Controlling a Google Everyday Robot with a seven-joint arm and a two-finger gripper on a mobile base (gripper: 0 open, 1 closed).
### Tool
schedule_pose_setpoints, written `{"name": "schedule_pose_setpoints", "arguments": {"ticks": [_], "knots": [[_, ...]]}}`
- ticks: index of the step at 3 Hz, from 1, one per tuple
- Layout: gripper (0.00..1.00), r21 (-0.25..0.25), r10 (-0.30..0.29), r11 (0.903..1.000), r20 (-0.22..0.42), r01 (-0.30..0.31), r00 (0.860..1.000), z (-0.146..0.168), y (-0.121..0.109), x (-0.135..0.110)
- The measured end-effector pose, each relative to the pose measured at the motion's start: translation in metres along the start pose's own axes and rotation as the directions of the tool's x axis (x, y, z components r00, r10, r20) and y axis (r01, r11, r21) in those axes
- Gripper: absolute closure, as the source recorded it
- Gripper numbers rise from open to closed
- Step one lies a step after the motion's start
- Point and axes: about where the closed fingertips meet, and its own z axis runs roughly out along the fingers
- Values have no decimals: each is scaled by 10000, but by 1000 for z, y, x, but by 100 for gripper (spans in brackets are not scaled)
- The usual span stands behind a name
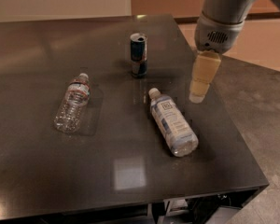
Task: Place water bottle upright
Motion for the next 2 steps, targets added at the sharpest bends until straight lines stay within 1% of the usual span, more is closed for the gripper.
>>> {"name": "schedule_pose_setpoints", "arguments": {"ticks": [1,2], "knots": [[0,-315,-5,9995,3,5,10000,16,-7,-42],[0,-601,19,9982,19,-18,10000,25,0,-84]]}}
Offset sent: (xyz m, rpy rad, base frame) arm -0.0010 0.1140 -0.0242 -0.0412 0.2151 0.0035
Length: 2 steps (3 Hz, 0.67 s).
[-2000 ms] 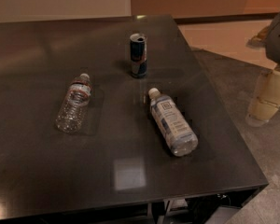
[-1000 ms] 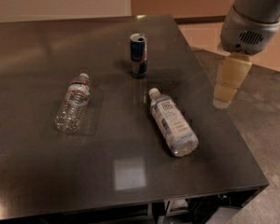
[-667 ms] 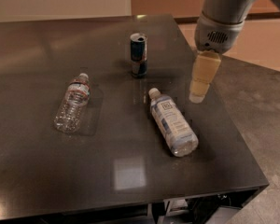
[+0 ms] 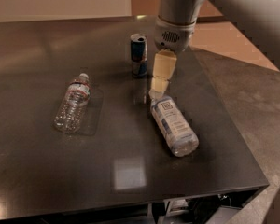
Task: Place water bottle upright
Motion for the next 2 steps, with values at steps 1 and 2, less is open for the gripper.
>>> {"name": "schedule_pose_setpoints", "arguments": {"ticks": [1,2], "knots": [[0,-25,207,9998,-15,-207,9998,4,12,-38],[0,217,536,9983,-124,-533,9985,5,26,-72]]}}
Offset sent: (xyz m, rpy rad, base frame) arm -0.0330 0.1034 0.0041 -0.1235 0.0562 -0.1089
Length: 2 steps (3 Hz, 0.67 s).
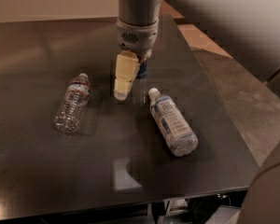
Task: Place water bottle upright
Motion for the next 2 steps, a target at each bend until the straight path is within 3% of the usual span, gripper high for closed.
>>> {"name": "schedule_pose_setpoints", "arguments": {"ticks": [2], "knots": [[0,968,1079,9898,-342,-1042,9936,0,21,-46]]}}
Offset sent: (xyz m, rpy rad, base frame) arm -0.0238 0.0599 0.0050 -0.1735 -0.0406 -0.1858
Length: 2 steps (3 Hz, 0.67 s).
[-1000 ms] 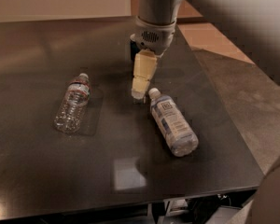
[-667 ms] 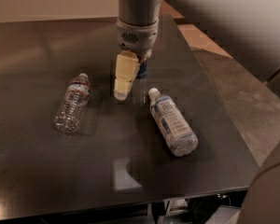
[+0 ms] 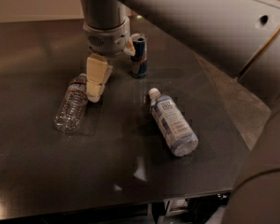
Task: Place water bottle upright
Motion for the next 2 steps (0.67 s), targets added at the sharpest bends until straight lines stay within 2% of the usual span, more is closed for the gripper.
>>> {"name": "schedule_pose_setpoints", "arguments": {"ticks": [1,2], "knots": [[0,285,655,9974,396,-667,9971,0,2,-27],[0,291,645,9974,423,-657,9970,0,1,-28]]}}
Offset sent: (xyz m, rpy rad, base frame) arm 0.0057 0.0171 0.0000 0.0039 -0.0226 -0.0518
